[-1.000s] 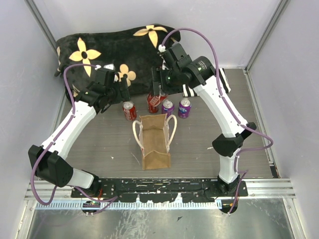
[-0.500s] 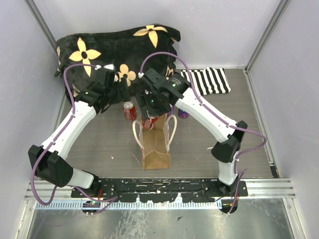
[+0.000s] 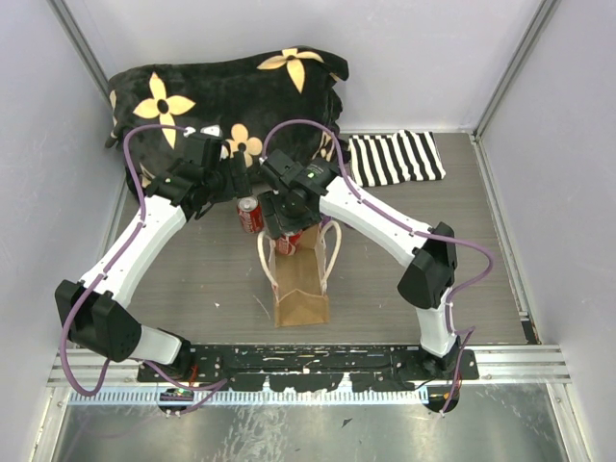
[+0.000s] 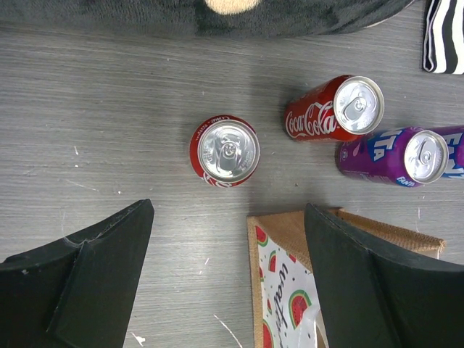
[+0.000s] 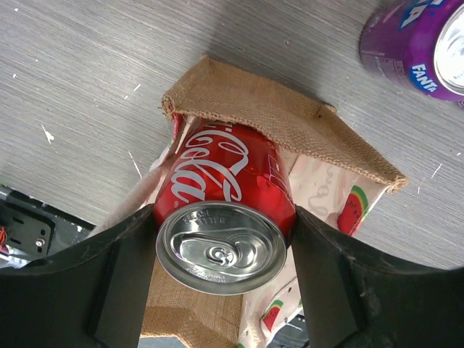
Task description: Place the beverage into the canvas bag
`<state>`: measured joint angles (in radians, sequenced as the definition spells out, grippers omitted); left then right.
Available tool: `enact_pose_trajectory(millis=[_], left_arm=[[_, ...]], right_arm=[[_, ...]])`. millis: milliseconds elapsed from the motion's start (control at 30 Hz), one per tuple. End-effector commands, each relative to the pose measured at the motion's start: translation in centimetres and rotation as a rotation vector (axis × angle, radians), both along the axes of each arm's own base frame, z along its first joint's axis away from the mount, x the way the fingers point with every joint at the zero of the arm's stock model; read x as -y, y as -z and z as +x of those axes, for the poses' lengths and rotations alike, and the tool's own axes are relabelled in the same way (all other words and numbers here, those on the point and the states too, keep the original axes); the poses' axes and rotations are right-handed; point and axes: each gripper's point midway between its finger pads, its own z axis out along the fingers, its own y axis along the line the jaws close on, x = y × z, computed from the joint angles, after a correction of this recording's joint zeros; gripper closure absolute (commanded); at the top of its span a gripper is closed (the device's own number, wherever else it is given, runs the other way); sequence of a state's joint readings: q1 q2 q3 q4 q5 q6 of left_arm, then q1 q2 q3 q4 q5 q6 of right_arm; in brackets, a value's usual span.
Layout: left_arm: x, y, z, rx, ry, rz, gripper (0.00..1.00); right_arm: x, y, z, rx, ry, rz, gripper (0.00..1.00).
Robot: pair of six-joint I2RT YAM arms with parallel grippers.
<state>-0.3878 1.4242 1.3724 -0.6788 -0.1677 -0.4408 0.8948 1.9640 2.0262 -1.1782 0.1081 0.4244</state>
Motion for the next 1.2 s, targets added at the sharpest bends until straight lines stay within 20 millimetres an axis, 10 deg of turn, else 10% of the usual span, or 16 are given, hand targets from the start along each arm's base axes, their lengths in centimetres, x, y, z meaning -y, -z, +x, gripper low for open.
enact_pose_trajectory(millis=[0,867,1167], left_arm=[[-0.4,0.2,-0.2,0.0,0.001,0.009,0.08],[0.2,0.8,-0.1,-0.013,0.006,-0.018,0.08],[0.4,1.1,-0.1,-0.023,0.013,-0.026,0.08]], right_arm=[[-1.8,-0.7,1.8,0.088,0.0,0.08,0.99],[-1.5,8.2,2.7,0.032,0.001,-0.008,0.99],[-1.7,8.0,2.8,0.036,0.0,0.01,0.43]])
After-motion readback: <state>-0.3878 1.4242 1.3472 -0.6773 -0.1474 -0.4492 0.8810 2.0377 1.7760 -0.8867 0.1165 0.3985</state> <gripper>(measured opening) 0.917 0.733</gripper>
